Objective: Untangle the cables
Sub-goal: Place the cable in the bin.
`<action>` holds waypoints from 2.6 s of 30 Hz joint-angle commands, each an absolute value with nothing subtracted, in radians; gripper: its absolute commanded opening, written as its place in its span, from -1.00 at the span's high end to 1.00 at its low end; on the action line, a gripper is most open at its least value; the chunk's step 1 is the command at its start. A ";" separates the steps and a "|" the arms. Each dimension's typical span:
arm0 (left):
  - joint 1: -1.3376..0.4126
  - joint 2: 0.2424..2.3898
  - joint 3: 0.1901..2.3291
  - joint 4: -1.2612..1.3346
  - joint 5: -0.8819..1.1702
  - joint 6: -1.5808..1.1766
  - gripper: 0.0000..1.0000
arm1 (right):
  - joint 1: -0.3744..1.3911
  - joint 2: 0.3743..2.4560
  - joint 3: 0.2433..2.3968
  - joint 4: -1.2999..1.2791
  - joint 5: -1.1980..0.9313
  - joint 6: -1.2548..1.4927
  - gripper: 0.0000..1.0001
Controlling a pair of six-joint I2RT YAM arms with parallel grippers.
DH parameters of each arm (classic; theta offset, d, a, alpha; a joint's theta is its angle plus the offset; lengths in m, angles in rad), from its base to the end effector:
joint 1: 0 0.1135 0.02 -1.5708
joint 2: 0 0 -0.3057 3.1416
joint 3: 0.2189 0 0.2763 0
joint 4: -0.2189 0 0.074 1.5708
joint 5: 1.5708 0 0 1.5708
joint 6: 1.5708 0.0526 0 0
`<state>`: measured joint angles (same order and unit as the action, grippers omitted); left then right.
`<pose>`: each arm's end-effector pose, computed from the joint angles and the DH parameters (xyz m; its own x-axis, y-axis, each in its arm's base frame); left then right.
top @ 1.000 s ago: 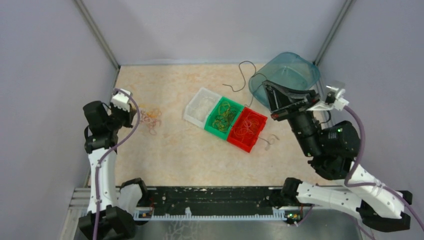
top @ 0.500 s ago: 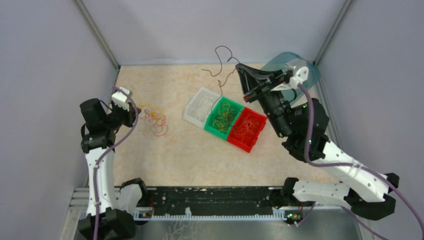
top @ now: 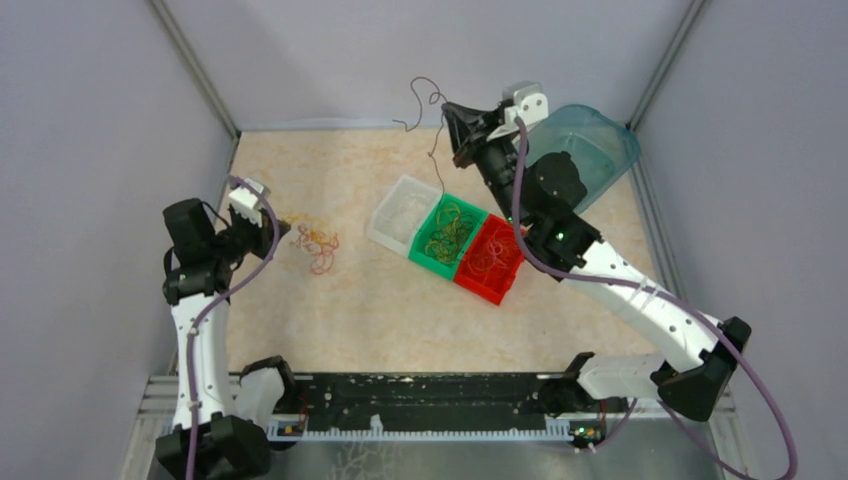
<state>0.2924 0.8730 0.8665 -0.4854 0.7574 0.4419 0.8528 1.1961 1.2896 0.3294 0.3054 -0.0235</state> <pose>0.1948 0.0209 0.3530 -0.2504 0.2492 -0.9355 0.5283 0.8450 0.0836 0.1989 0.2037 0.5339 0.2826 0.2894 -0.9145 -0.5314 0.8410 0.1019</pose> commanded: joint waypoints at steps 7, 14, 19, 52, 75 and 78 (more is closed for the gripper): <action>0.293 0.879 0.931 -0.521 0.834 0.437 1.00 | 0.760 1.182 1.322 0.373 0.204 0.109 1.00; 0.293 0.875 0.949 -0.525 0.854 0.399 1.00 | 0.747 1.131 1.111 0.385 0.219 0.135 1.00; 0.293 0.858 0.954 -0.535 0.848 0.399 1.00 | 0.734 1.101 1.009 0.390 0.215 0.162 1.00; 0.293 0.872 0.998 -0.521 0.903 0.332 1.00 | 0.668 1.202 0.643 0.330 0.230 0.235 1.00; 0.293 0.917 1.070 -0.609 1.016 0.321 1.00 | 0.696 1.494 0.917 0.217 0.288 0.196 0.43; 0.293 0.923 1.080 -0.614 1.022 0.311 1.00 | 0.697 1.476 0.937 0.216 0.294 0.196 0.21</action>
<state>0.2924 0.9203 1.0401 -0.5957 0.9710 0.3256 0.6914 1.5364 0.8635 0.1783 0.2626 0.2028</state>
